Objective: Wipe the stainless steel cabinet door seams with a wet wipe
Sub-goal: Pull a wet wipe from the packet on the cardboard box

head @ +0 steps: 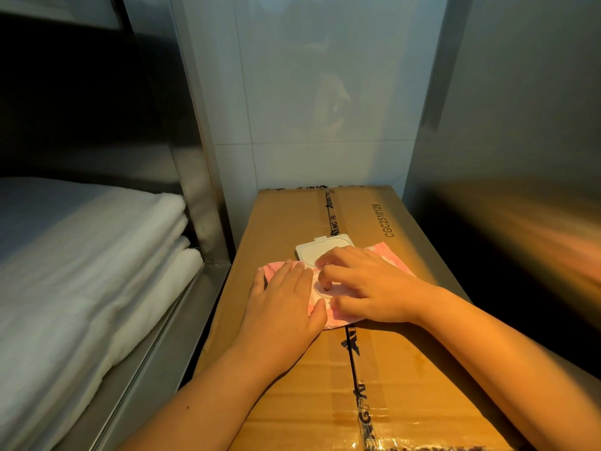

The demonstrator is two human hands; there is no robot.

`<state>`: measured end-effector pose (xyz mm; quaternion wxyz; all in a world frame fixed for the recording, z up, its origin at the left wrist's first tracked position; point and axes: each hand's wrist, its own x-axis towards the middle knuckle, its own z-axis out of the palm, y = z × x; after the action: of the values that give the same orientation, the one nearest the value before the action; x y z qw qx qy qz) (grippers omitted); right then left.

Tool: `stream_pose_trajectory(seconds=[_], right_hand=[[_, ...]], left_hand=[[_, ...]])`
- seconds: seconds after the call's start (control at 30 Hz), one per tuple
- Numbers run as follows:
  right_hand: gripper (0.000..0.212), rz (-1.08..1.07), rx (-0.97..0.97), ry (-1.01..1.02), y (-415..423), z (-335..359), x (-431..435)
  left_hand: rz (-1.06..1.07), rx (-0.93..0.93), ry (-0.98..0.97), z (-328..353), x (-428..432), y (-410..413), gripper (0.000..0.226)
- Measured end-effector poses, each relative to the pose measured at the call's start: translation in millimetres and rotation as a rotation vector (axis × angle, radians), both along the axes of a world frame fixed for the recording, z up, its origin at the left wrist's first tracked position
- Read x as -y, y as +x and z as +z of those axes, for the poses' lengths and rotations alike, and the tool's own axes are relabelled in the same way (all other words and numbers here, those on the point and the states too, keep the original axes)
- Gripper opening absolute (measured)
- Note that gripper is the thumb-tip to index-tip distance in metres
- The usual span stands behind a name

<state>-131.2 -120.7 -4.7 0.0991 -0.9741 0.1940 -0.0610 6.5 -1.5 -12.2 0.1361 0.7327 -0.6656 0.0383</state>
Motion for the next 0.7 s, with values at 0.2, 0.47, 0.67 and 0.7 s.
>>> stream_pose_trajectory(seconds=[0.2, 0.47, 0.67, 0.7], right_hand=[[0.034, -0.018, 0.037, 0.002, -0.2, -0.8, -0.2], [0.019, -0.012, 0.042, 0.018, 1.0, 0.7, -0.8], [0.02, -0.033, 0.084, 0.029, 0.4, 1.0, -3.1], [0.023, -0.042, 0.095, 0.031, 0.9, 1.5, -3.7]], left_hand=[[0.005, -0.01, 0.001, 0.3, -0.8, 0.3, 0.053], [0.0, -0.008, -0.002, -1.0, 0.3, 0.0, 0.053], [0.008, 0.013, -0.004, -2.5, 0.3, 0.9, 0.054], [0.01, 0.015, -0.005, -2.7, 0.5, 1.0, 0.054]])
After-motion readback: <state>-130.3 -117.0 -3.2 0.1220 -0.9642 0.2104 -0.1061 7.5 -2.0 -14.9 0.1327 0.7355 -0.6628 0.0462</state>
